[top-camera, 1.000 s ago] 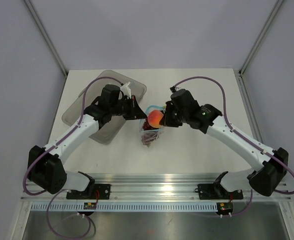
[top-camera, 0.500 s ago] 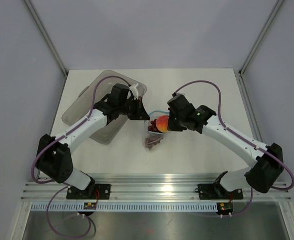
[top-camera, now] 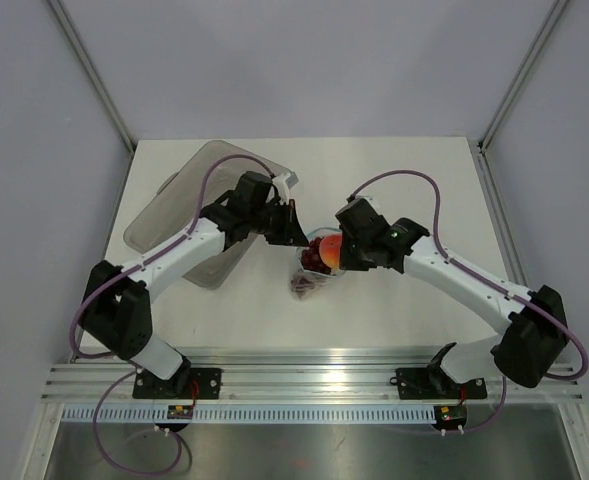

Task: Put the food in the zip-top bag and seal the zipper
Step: Adjust the zipper food storage bag at the center of the board.

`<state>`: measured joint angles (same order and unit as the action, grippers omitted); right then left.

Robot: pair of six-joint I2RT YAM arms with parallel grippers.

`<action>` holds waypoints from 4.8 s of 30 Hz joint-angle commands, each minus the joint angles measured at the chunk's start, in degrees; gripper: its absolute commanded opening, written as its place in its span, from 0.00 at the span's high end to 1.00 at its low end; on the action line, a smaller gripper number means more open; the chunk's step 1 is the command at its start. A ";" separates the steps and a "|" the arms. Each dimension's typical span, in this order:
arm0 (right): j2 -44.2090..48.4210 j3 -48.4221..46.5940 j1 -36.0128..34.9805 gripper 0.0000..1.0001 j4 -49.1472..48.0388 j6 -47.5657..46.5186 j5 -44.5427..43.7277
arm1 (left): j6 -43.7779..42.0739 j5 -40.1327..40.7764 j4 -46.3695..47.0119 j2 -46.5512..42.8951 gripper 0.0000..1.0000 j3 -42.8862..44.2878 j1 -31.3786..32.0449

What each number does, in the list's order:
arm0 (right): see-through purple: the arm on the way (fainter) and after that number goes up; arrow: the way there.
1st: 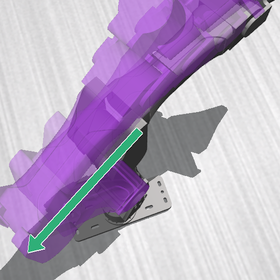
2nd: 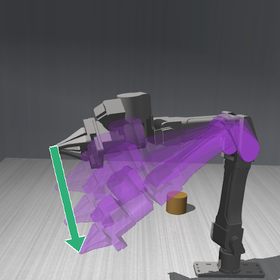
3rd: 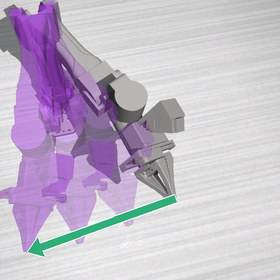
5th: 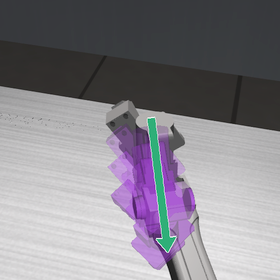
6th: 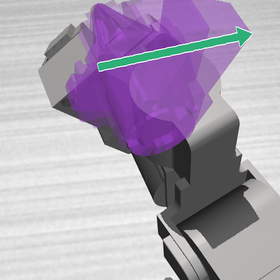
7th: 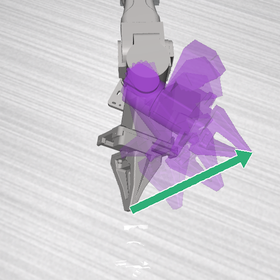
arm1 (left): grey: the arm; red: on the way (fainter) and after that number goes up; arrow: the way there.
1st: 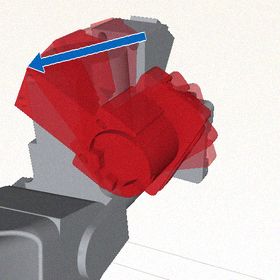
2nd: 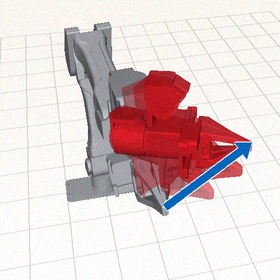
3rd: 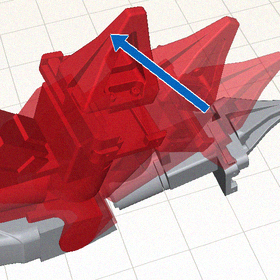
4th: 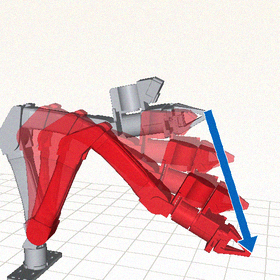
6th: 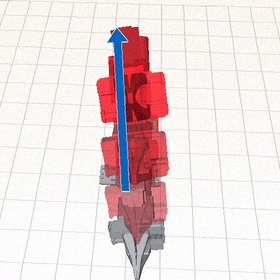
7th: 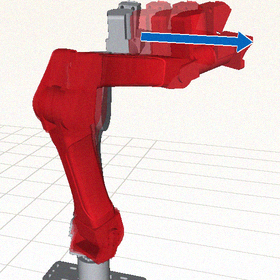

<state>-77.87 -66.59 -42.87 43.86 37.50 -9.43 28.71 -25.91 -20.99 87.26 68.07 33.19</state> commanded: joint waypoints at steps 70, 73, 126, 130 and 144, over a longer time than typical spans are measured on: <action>11.77 6.91 3.49 0.63 4.84 6.81 -9.29 | 0.65 -12.67 4.21 0.80 1.00 5.49 2.85; 11.60 8.49 6.22 0.62 3.08 5.31 -7.19 | 0.65 -12.94 4.21 0.80 1.00 5.75 2.85; 9.65 18.95 10.09 0.66 -13.88 3.73 1.34 | -5.42 -19.00 -1.33 4.50 1.00 11.64 2.85; 11.24 20.00 10.09 0.64 -16.61 3.64 3.27 | -5.51 -19.35 -1.42 4.23 1.00 11.38 2.85; 17.65 18.34 10.18 1.00 -15.05 6.89 1.78 | -9.19 -18.30 -6.33 5.55 1.00 13.22 2.85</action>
<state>-64.40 -45.15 -32.93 28.03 42.54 -7.40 21.39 -42.35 -27.55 93.12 79.11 35.81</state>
